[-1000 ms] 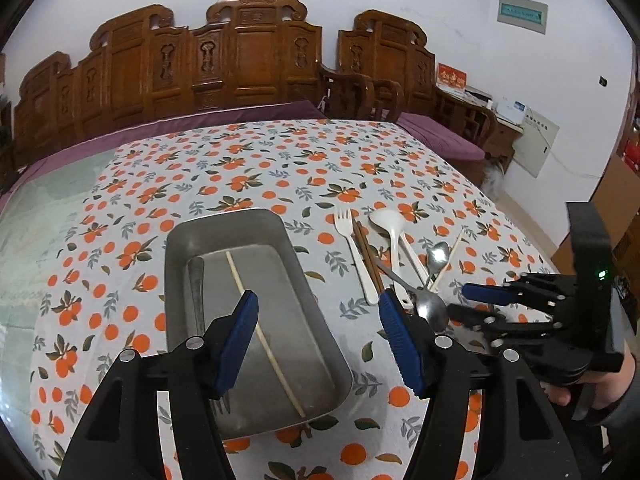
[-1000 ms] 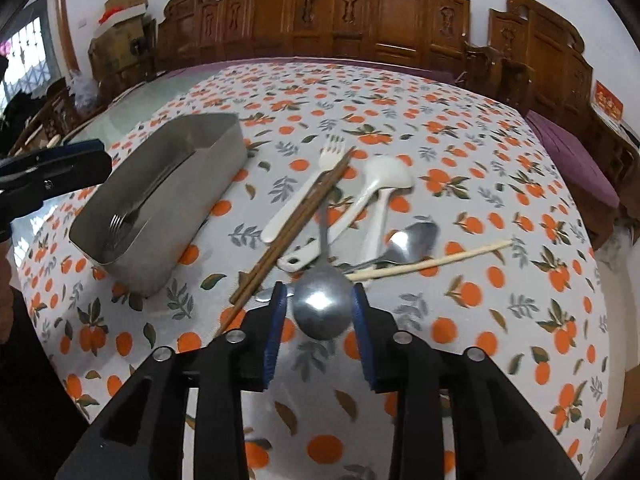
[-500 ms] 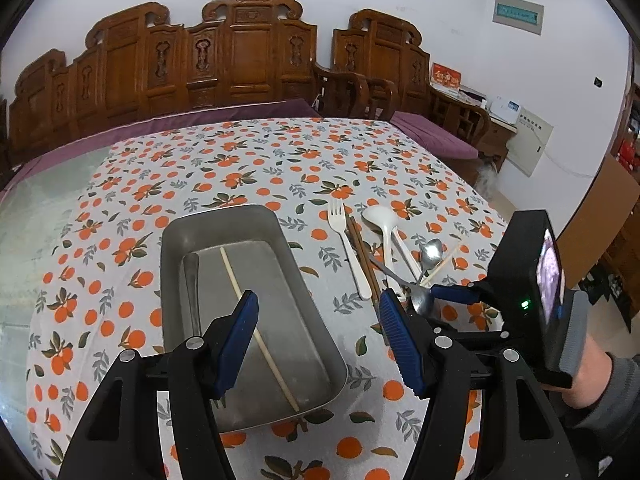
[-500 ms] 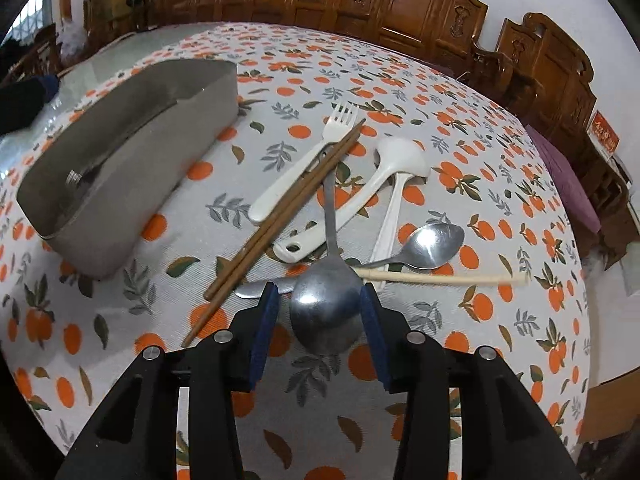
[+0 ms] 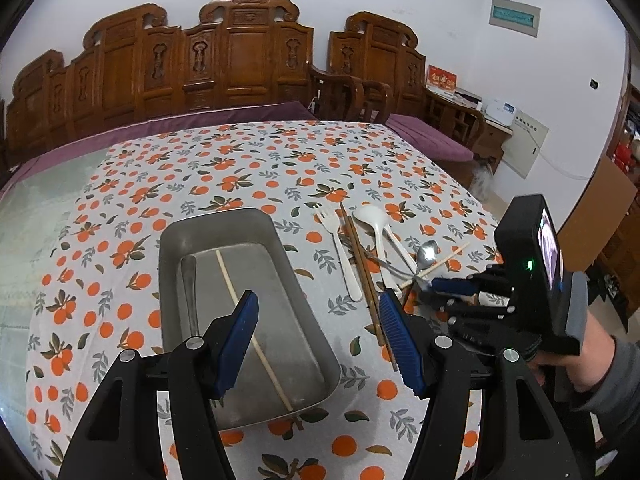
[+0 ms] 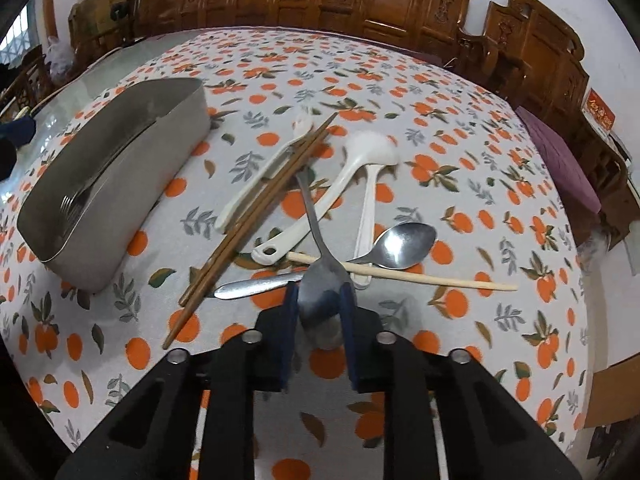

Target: Organize utensils

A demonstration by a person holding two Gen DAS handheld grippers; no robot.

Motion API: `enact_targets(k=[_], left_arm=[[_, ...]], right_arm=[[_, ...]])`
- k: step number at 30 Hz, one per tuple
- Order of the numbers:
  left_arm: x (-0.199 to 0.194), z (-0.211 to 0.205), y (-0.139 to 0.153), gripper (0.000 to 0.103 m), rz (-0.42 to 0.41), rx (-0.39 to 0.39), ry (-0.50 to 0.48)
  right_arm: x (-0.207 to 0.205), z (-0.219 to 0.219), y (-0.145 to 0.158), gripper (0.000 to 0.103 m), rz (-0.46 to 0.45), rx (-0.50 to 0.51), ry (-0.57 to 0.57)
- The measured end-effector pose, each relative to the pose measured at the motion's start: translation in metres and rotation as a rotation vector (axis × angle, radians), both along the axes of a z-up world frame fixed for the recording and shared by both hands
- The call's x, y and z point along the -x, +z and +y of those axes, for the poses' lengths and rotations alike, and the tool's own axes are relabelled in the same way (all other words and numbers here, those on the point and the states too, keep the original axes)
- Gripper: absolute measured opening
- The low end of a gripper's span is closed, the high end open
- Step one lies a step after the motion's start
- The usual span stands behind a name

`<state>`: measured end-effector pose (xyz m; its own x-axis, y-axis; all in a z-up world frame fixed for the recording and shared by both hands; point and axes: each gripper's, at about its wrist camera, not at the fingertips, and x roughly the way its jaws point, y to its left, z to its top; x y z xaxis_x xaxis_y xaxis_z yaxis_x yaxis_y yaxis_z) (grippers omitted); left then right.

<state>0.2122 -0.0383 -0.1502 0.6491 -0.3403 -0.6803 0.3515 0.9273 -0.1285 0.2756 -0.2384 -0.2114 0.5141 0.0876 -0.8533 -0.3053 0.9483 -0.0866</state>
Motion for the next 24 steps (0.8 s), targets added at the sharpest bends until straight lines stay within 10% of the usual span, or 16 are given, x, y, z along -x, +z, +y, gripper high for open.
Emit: enact_targets(k=[24], left_arm=[[0.018,-0.050,-0.026,0.053,0.017,-0.060,-0.117]], right_arm=[[-0.006,-0.052,0.036,0.002,-0.065,0.018,-0.115]])
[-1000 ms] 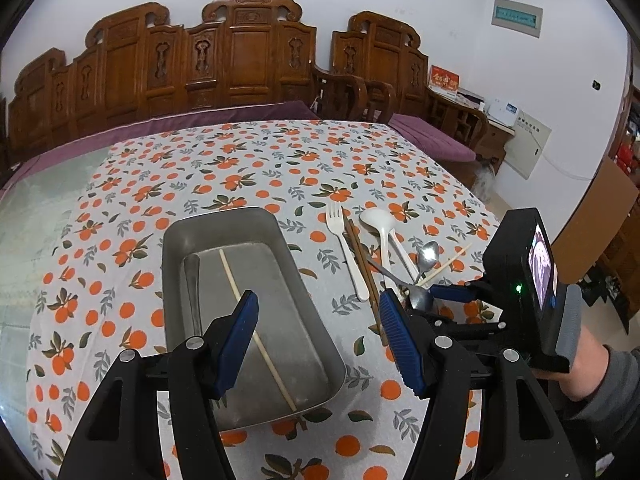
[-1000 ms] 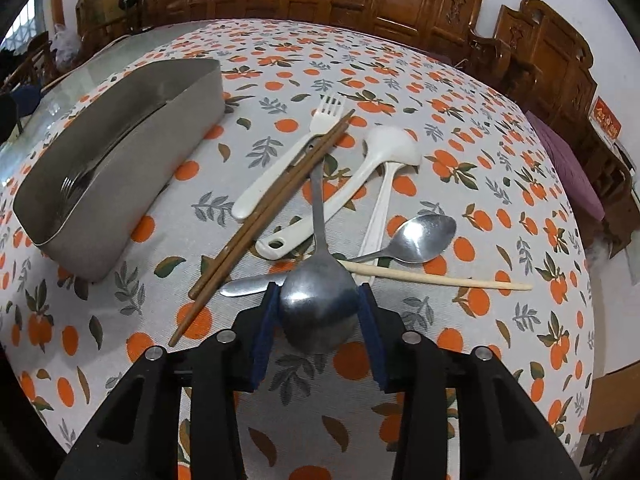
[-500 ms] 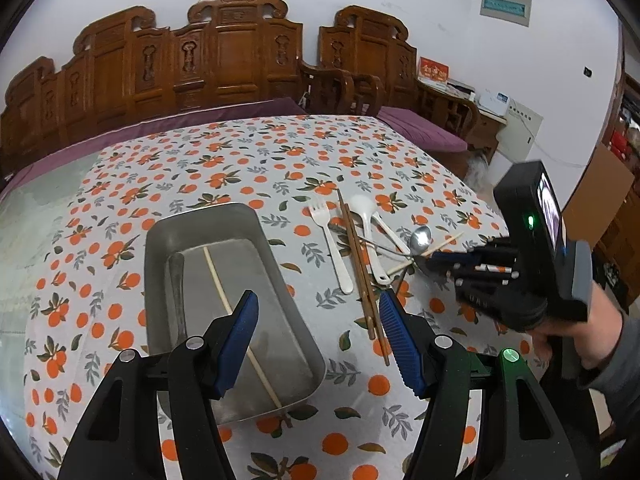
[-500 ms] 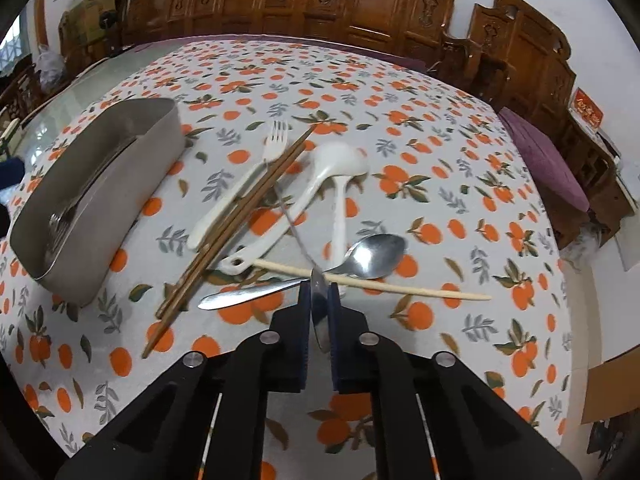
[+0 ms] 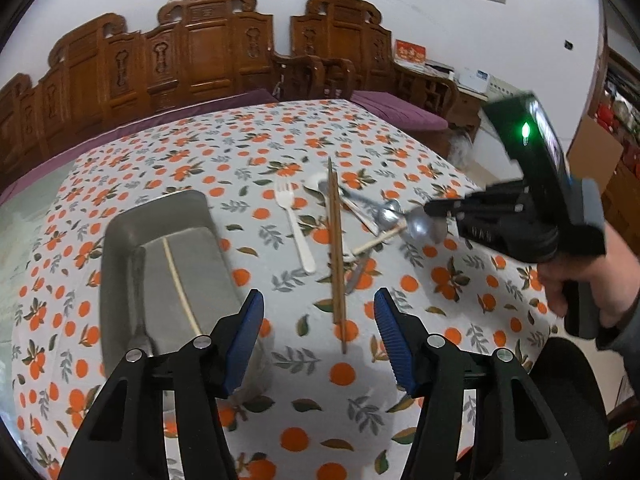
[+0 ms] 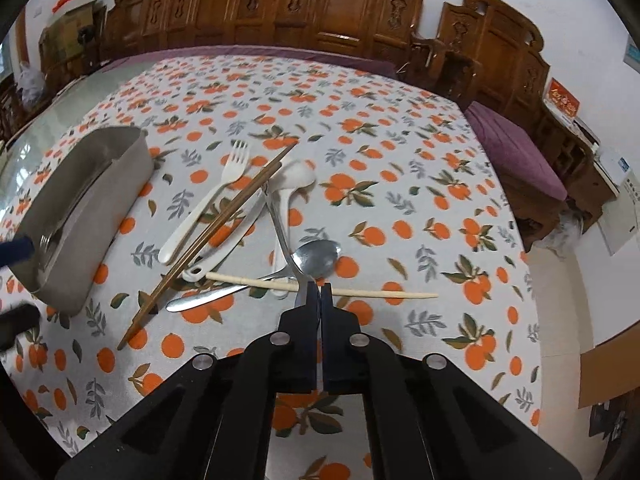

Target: Organize utensils

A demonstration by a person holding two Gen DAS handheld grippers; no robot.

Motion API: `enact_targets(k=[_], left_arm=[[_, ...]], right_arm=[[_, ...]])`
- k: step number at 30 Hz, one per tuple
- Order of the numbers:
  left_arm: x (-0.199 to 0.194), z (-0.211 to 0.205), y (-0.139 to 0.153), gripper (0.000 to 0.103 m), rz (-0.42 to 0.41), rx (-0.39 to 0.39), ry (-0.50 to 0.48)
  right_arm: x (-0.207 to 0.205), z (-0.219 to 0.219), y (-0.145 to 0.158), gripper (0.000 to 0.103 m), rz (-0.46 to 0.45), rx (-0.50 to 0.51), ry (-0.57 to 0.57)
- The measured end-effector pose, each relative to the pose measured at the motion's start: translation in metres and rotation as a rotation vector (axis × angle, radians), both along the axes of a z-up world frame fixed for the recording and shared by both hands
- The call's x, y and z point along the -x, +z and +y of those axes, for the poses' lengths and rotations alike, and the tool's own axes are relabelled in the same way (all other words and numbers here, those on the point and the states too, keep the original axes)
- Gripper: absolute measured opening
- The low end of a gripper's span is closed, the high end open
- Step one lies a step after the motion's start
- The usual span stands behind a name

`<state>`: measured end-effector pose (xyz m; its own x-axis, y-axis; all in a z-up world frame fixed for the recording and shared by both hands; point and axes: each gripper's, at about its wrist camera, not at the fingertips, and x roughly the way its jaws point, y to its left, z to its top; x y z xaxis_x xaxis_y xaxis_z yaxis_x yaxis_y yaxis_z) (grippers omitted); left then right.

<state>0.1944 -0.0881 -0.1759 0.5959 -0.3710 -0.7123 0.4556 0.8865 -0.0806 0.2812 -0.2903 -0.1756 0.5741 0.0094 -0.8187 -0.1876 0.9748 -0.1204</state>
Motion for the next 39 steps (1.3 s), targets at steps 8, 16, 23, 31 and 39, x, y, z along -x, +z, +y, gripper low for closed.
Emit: enact_targets(k=[8,16,23,31,39], left_arm=[[-0.001,-0.019,-0.025,0.046,0.050,-0.026,-0.020],[-0.002,-0.030,-0.041,0.039,0.067,-0.055,-0.032],[-0.005,-0.029,-0.049,0.038,0.069,-0.077,-0.016],[-0.012,-0.034,-0.053,0.027,0.037,-0.143,-0.012],[-0.013,-0.040,-0.056,0.017,0.049,-0.189,-0.025]], right_arm=[[0.003,-0.014,0.014,0.002,-0.077,0.003,-0.044],[0.009,-0.039,0.019,0.002,-0.093,-0.020,-0.074],[0.024,-0.043,0.011,0.002,-0.084,-0.035,-0.071],[0.034,-0.040,0.006,0.002,-0.071,-0.066,-0.039],[0.034,-0.034,0.004,0.002,-0.065,-0.074,-0.018]])
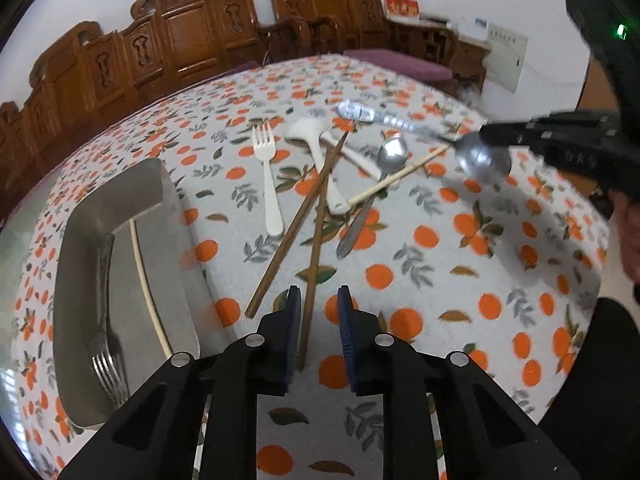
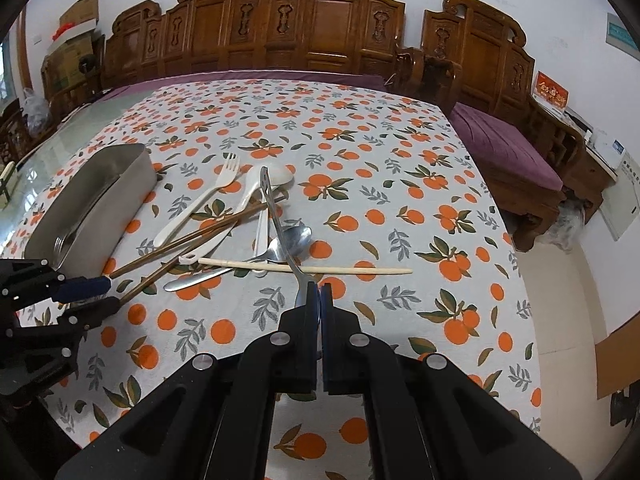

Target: Organize utensils

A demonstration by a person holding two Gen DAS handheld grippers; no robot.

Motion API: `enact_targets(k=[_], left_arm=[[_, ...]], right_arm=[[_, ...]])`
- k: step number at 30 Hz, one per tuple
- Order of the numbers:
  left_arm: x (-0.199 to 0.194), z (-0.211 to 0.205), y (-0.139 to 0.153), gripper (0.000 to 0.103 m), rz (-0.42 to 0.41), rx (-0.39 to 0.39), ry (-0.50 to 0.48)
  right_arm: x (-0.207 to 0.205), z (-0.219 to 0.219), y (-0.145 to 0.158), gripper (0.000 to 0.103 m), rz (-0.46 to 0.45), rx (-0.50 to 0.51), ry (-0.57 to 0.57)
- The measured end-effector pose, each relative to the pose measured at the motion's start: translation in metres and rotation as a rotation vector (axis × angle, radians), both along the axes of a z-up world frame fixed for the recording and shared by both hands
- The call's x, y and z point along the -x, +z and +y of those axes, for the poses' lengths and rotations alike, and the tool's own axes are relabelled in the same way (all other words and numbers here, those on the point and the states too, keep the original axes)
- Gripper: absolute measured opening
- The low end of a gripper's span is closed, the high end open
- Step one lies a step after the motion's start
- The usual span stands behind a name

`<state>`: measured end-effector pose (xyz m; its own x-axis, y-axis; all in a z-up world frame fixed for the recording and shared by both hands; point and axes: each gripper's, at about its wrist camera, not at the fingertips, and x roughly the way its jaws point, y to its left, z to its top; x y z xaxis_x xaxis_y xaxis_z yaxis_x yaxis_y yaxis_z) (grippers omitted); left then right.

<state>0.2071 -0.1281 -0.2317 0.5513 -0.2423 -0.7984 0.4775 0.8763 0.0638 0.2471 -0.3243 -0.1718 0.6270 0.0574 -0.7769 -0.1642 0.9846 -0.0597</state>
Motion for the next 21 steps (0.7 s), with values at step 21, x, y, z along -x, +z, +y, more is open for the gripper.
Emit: enact_targets(k=[21], left_arm=[[0.000,0.006,-0.001,0.000,0.068,0.018,0.004]], right_arm=[[0.004,-0.002,0.005,0.002,-0.013,-0.004,-0.006]])
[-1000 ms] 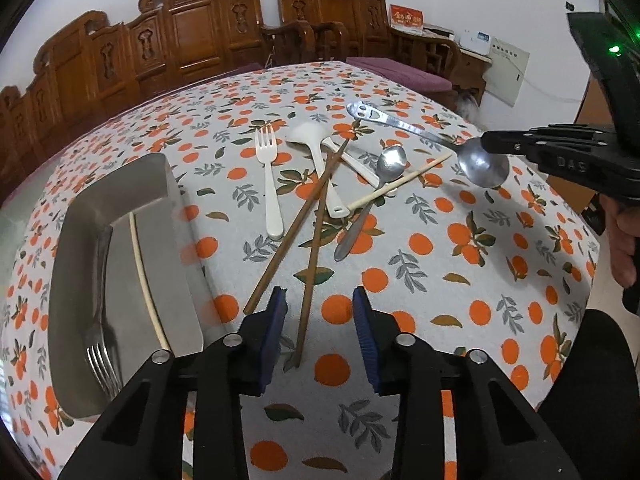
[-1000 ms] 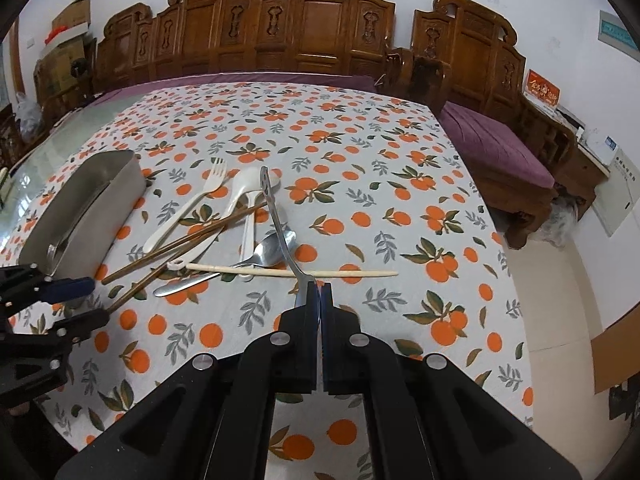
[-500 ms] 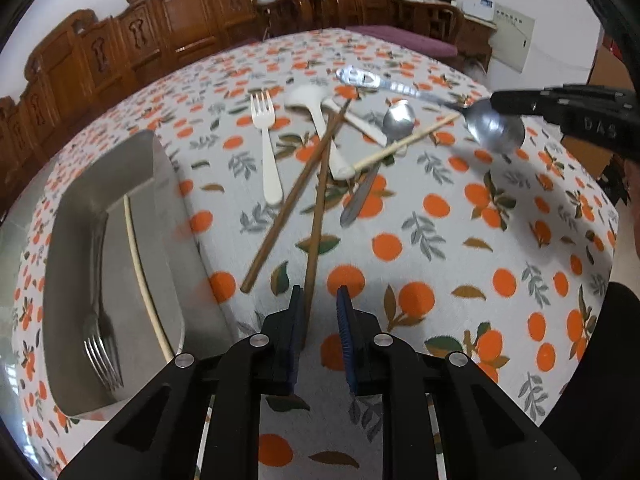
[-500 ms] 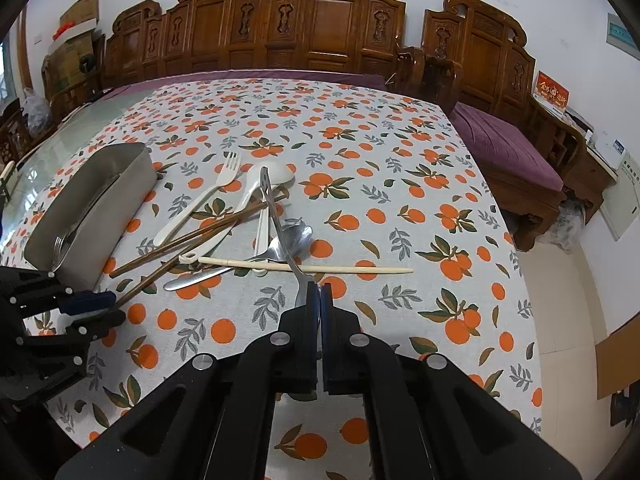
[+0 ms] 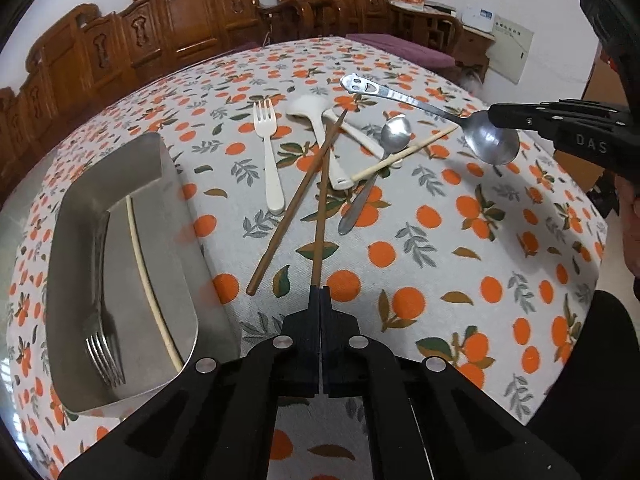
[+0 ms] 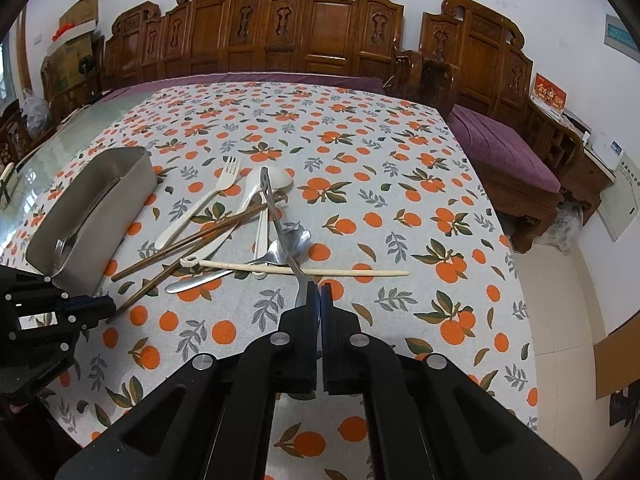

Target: Organize utensils

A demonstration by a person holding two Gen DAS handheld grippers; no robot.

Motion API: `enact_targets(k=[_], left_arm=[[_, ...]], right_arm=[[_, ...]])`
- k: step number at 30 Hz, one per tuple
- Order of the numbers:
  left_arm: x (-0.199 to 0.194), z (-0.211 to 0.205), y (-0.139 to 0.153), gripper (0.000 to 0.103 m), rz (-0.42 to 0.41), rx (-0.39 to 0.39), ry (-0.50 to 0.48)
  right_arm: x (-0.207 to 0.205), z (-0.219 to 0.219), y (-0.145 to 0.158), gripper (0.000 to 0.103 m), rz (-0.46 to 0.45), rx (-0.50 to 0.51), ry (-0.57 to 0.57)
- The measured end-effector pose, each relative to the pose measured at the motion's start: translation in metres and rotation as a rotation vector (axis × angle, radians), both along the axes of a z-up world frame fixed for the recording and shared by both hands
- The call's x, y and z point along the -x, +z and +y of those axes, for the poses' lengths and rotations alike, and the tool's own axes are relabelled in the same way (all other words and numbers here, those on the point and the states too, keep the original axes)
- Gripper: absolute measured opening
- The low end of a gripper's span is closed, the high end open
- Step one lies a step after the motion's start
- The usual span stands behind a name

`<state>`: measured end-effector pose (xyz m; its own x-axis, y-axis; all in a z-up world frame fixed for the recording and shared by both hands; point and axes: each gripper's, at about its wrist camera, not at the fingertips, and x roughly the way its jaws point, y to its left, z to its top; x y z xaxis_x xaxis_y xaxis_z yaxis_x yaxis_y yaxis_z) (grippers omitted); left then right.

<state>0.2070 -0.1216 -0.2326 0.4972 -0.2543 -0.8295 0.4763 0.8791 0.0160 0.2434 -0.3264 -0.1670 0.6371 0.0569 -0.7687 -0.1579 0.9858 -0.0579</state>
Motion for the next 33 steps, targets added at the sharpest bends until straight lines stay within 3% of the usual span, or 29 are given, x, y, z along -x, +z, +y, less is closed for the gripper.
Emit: enact_targets(k=[6,9,15,21,30,32,33], left_arm=[[0.005,0.000,0.012,0.000,-0.038,0.009,0.015],[0.000,-0.004,0.010,0.000,-0.014,-0.002,0.007],[-0.004,-0.009,0.003,0.014,0.006,-0.033,0.008],[-0.005,-0.010,-0.009,0.015,0.038,-0.070,0.023],[-0.011,-0.012,-0.012,0.015,0.048,-0.063,0.030],[-0.015,-0.011,-0.012,0.013,0.059,-0.045,0.034],[-0.016,-0.011,-0.013,0.006,0.066,-0.034,0.032]], right_arm=[[0.008,-0.001,0.010,0.002,-0.017,-0.005,0.004],[0.009,0.001,0.015,0.002,-0.023,-0.014,0.010],[0.010,0.003,0.021,0.002,-0.030,-0.029,0.031],[0.010,0.003,0.025,0.002,-0.033,-0.049,0.035],[0.008,0.003,0.022,0.002,-0.026,-0.057,0.035],[0.007,0.002,0.020,0.002,-0.020,-0.054,0.031],[0.007,0.000,0.018,0.002,-0.016,-0.054,0.028]])
